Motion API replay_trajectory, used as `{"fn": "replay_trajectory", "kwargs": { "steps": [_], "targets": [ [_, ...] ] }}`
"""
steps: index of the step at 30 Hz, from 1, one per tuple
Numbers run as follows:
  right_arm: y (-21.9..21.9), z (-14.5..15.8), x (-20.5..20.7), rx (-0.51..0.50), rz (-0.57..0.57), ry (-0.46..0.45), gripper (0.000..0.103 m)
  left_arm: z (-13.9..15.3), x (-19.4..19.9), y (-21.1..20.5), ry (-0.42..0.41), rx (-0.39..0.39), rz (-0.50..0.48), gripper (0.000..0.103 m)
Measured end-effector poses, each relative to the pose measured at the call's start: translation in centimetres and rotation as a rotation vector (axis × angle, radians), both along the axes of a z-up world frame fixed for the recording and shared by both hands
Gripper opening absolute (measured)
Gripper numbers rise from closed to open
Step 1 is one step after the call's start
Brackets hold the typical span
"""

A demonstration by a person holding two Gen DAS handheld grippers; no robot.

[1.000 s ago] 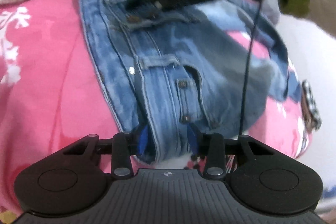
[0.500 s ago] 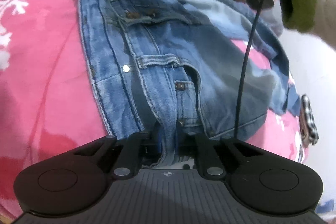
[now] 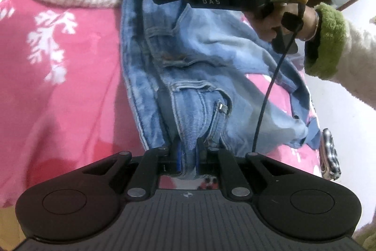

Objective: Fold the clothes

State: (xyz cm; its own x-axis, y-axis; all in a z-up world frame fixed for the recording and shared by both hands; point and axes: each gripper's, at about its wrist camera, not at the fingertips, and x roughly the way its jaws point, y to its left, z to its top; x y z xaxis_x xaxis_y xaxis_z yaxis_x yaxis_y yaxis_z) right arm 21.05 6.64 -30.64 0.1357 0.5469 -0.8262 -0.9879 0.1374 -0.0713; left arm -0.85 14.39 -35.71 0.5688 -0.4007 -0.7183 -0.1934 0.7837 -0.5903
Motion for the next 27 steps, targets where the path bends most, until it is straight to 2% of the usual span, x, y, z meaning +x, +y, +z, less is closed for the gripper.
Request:
{"fn": "replay_trajectory", "kwargs": {
  "steps": [4,9,11,12,13,15,16,19,21,22,23,27],
  "targets": [
    [0.1,-1.3,-0.6,-0.085,0.034,-0.002,0.001,-1.3,-0.5,0.4,0.02,0.004,-0.016,0.008],
    [-0.2,-2.7,-1.2,-0.208,0.124,0.023,0.004,-1.4,-0.7,0.8,-0.004,0.02,-0.103,0.008],
    [0.3,-3.5,-1.5,-0.228,0.151,0.01,0.011,-1.4,-0.5,1.5,-0.003,0.039,-0.132,0.009],
    [0.6,-3.9,-1.5,-0.231,0.154,0.01,0.022,-1.5,-0.4,1.8,0.001,0.049,-0.142,0.009],
    [0.8,-4.3,-1.5,-0.237,0.151,0.015,0.029,-1.7,-0.2,2.1,0.007,0.053,-0.149,0.008],
    [1.0,-4.8,-1.3,-0.242,0.145,0.009,0.037,-2.0,0.1,2.2,0.017,0.062,-0.164,0.009],
    [1.0,-4.8,-1.1,-0.242,0.138,0.015,0.037,-2.2,0.3,2.1,0.022,0.067,-0.172,0.009],
    [0.5,-5.2,0.2,-0.242,0.068,0.101,0.037,-2.7,0.7,1.7,0.039,0.082,-0.186,0.009],
    [0.3,-5.4,0.9,-0.237,0.024,0.141,0.03,-3.1,0.7,1.7,0.051,0.086,-0.17,0.009],
    [0.4,-5.4,1.0,-0.233,0.008,0.142,0.015,-3.3,0.6,1.7,0.054,0.082,-0.155,0.009],
    [0.4,-5.4,1.1,-0.228,-0.007,0.144,0.01,-3.2,0.6,1.6,0.054,0.082,-0.143,0.009],
    [-0.2,-3.8,0.0,-0.132,-0.08,0.04,0.008,-2.7,0.1,1.4,0.044,0.094,-0.1,0.009]
  ]
}}
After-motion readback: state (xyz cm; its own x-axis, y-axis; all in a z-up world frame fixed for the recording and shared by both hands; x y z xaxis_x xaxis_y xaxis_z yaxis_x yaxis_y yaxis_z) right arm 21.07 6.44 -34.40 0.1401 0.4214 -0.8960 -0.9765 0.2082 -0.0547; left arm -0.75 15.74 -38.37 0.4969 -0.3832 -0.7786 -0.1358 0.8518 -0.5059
